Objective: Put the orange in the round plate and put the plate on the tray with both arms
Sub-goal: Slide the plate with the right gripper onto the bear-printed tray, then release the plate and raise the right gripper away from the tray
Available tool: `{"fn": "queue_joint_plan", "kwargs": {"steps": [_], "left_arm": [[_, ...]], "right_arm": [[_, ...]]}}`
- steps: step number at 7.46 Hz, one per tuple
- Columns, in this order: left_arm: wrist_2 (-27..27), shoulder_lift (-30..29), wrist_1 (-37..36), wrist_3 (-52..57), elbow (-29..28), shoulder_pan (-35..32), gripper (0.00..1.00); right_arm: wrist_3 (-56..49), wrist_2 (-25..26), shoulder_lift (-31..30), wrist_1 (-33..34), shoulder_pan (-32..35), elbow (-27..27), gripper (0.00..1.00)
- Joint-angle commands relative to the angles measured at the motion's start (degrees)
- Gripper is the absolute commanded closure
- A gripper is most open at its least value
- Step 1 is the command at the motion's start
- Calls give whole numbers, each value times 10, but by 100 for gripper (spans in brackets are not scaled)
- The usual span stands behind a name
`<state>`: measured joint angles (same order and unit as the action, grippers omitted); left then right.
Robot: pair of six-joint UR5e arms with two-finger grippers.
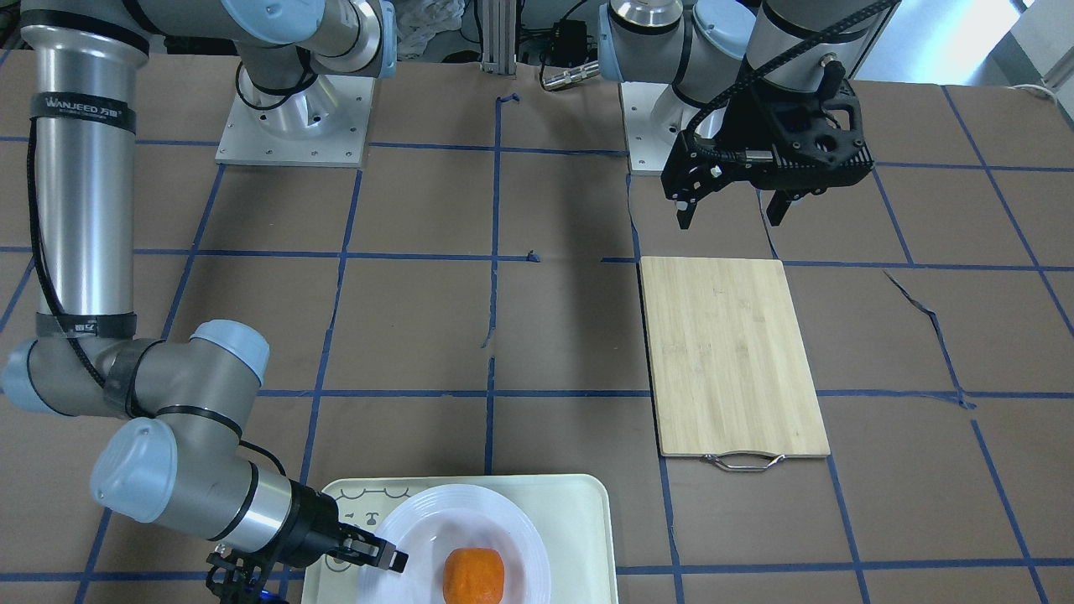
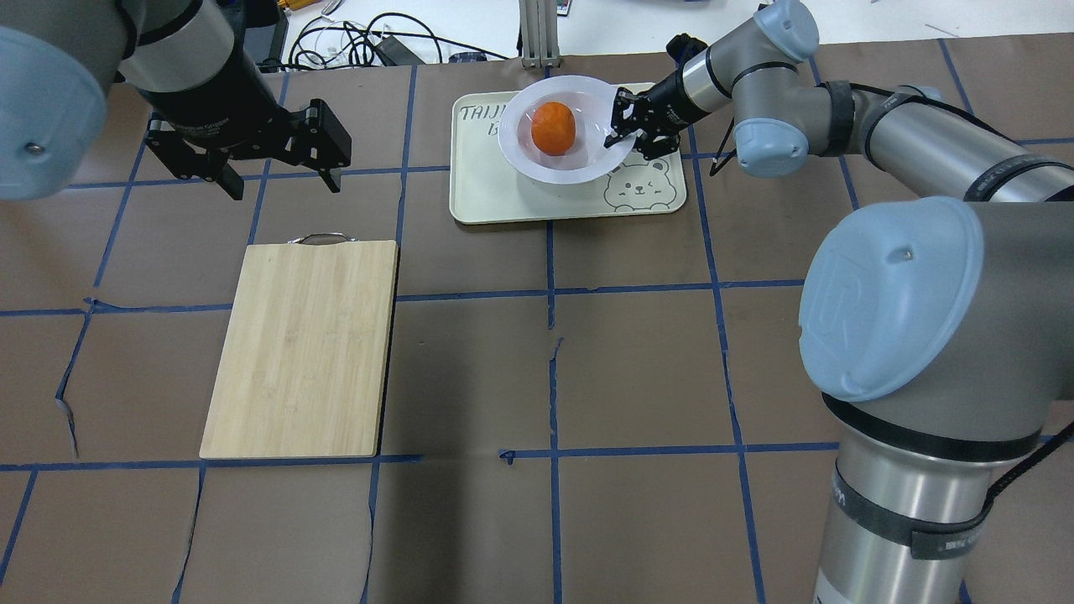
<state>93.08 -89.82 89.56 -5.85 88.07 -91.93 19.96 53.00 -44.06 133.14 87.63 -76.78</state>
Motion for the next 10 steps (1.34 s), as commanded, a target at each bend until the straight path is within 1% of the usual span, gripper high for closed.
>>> {"fn": "queue_joint_plan", "kwargs": {"steps": [1,2,3,4,5,6,7,8,9,10], "left_arm": [[0,0,0,0,0,0,0],[1,0,0,0,0,0,0],[0,0,0,0,0,0,0],[0,0,0,0,0,0,0],[1,1,0,0,0,0,0],[0,1,0,0,0,0,0],[0,1,0,0,0,0,0],[0,1,0,0,0,0,0],[1,1,0,0,0,0,0],[1,1,0,0,1,0,0]], "right_arm": [[-5,8,4,1,-1,8,0],[-42,61,5,-2,-7,31,0],[-81,88,5,-36,-22,57,0],[-132,93,-1,-102,-38,87,0],[-195,158,-15,-191,-50,125,0],[-247,249,-50,-279,-49,158,0],[-255,315,-86,-335,-42,159,0],[-275,335,-135,-386,-31,154,0],[-285,365,-190,-429,-7,140,0],[-285,371,-270,-467,17,109,0]]}}
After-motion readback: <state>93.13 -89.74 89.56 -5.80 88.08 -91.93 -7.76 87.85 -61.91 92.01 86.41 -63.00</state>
